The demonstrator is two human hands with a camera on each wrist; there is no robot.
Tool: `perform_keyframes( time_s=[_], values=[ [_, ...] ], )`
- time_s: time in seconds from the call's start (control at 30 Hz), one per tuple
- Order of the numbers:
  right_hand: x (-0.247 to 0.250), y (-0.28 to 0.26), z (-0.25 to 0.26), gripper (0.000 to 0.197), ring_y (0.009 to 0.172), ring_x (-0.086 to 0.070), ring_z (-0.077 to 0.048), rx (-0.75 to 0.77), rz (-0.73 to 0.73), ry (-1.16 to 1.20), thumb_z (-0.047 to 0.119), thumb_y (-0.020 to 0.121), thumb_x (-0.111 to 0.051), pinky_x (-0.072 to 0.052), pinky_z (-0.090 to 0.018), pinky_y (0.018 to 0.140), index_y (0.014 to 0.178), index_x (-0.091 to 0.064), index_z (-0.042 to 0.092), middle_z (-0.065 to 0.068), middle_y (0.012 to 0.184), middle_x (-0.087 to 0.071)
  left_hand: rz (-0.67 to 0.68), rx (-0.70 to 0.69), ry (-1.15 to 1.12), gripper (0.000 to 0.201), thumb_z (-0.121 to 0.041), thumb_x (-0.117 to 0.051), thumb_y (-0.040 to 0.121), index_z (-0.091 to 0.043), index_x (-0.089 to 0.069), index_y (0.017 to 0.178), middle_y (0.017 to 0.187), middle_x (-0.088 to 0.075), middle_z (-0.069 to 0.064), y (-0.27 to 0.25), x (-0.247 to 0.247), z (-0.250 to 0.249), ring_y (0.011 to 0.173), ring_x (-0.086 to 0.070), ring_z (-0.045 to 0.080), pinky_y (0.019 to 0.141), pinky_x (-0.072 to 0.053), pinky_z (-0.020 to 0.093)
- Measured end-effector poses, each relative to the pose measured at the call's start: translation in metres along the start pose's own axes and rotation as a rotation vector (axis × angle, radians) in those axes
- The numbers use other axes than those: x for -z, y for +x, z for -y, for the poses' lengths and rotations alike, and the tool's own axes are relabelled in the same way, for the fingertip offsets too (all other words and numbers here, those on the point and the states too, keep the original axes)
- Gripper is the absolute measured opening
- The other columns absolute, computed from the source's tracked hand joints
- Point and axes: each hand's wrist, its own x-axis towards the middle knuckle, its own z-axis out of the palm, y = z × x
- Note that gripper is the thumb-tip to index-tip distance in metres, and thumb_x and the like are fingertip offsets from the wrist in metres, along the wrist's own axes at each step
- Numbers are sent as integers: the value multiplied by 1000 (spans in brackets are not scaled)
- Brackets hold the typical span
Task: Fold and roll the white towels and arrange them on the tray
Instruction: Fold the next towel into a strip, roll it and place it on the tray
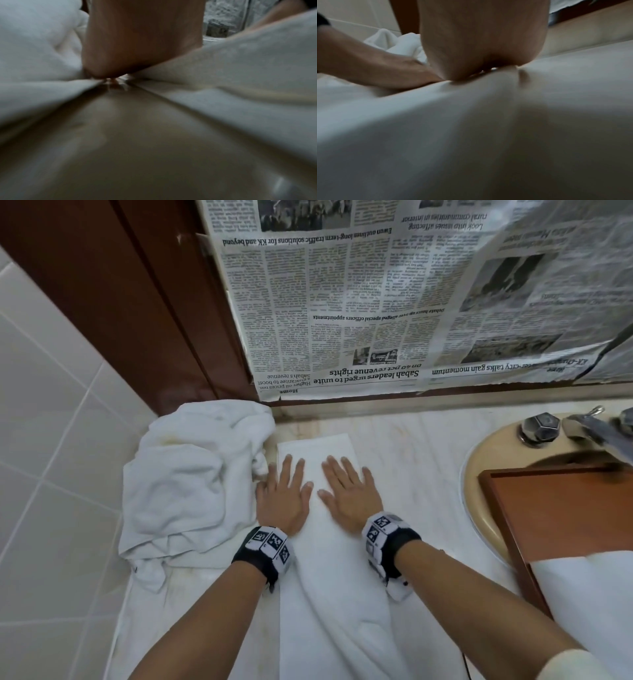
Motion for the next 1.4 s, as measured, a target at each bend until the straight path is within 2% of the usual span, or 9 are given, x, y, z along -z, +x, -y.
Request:
perform_keyframes(
  time_s=[0.23, 0.4, 0.5, 0.6, 0.77, 0.87, 1.1, 1.27, 1.4],
  values=[
    [11, -25, -35, 59, 151, 15, -18, -186, -49, 113, 44, 105, -12, 5, -48, 122, 157, 7, 25, 12, 162, 16, 36, 92, -85, 61, -44, -16, 105, -22, -3, 160, 167, 9, -6, -4, 7, -6, 154, 0, 23, 122, -10, 46],
    [-28, -96, -14, 58, 148, -24, -20, 22, -88, 20, 47, 103, -23, -15, -49, 114, 155, -27, 23, 9, 162, -18, 146, 7, -127, 63, -53, -5, 100, -31, 4, 159, 164, 19, -13, -71, 6, -12, 153, 10, 18, 122, -3, 48],
    [-34, -121, -28, 59, 150, -16, -17, -65, -60, 16, 49, 104, -15, -10, -46, 115, 157, -20, 25, 11, 163, -14, 143, -22, -25, 73, -58, 13, 87, -36, 12, 157, 157, 28, -20, -95, -3, -5, 153, 14, 20, 122, 2, 46],
    [-33, -128, -49, 60, 151, 0, -15, -87, -66, -16, 53, 102, 0, 2, -43, 117, 158, -5, 31, 18, 162, 1, 112, 21, -45, 73, -59, 15, 86, -37, 14, 156, 155, 29, -23, -91, -7, -5, 153, 16, 21, 121, 6, 47],
    [-18, -115, -49, 57, 148, -26, -20, -172, -59, 28, 42, 103, -14, -10, -45, 111, 155, -27, 24, 11, 161, -21, 125, 48, -37, 62, -52, 7, 97, -33, 18, 155, 158, 28, -18, -70, -6, -32, 152, 19, 18, 118, 9, 57],
    [-16, -107, -40, 61, 151, -11, -16, -95, -35, 34, 47, 100, -8, -9, -46, 118, 158, -15, 27, 13, 163, -8, 133, 37, -35, 59, -48, -5, 105, -30, 15, 157, 162, 25, -15, -58, -5, -45, 152, 18, 17, 120, 8, 58],
    [-4, -87, -78, 79, 144, 24, -10, -42, 35, -78, 64, 76, 35, 12, -48, 117, 148, 25, 34, 23, 153, 29, 164, 3, -56, 59, -49, -10, 105, -33, 12, 157, 162, 22, -17, -37, 0, -55, 152, 18, 18, 118, 12, 59],
    [17, -71, -100, 62, 149, 18, -11, -17, 66, 9, 58, 98, -2, 7, -48, 120, 155, 10, 38, 26, 157, 18, 151, 42, -73, 58, -50, -11, 105, -38, 11, 157, 161, 19, -25, -18, 5, -51, 152, 16, 20, 118, 11, 61],
    [20, -87, -86, 54, 149, -19, -19, -116, -188, 262, 36, 105, -36, -18, -43, 117, 155, -25, 21, 6, 161, -24, 81, 26, -124, 54, -39, -28, 105, -32, -15, 158, 166, -4, -15, -24, 12, -41, 153, -7, 23, 119, -6, 58]
  ],
)
